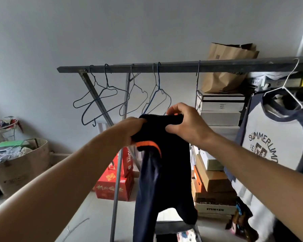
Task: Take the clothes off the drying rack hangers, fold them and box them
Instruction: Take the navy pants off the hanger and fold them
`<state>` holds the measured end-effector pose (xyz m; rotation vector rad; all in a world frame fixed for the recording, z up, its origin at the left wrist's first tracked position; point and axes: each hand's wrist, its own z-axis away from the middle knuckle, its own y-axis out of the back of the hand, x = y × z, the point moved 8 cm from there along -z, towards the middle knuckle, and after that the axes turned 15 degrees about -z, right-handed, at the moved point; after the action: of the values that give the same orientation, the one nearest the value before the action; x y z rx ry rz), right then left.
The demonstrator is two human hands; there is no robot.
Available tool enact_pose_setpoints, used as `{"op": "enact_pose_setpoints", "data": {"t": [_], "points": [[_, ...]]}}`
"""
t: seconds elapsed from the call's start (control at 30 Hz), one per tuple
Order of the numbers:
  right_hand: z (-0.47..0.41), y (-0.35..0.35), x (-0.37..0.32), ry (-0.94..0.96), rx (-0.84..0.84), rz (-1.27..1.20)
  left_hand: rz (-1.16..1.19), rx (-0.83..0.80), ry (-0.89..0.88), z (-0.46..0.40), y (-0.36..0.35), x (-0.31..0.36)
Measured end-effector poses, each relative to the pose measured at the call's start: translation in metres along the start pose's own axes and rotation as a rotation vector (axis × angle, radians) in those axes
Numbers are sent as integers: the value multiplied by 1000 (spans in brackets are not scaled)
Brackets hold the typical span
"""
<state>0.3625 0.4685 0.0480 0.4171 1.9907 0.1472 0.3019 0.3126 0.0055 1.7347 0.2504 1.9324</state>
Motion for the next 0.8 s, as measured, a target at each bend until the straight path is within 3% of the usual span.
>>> {"op": "enact_pose_setpoints", "data": {"t": [0.1,0.27,0.37,0.43,0.6,0.8], "points": [[10,-20,3,28,-47,-82,312,-10,41,3,-10,3],[25,-27,7,-82,-153,-358,442,61,44,8,-4,4],[33,-35,1,1,-217,-142,552,80,16,11,-6,5],[30,-31,-4,77,-134,-76,650,31,1,13,-10,7],[9,6,2,33,95,-281,729,-98,-127,19,-10,13],[2,54,-7,17,238,-572,528,-125,-209,21,-25,-10]]}}
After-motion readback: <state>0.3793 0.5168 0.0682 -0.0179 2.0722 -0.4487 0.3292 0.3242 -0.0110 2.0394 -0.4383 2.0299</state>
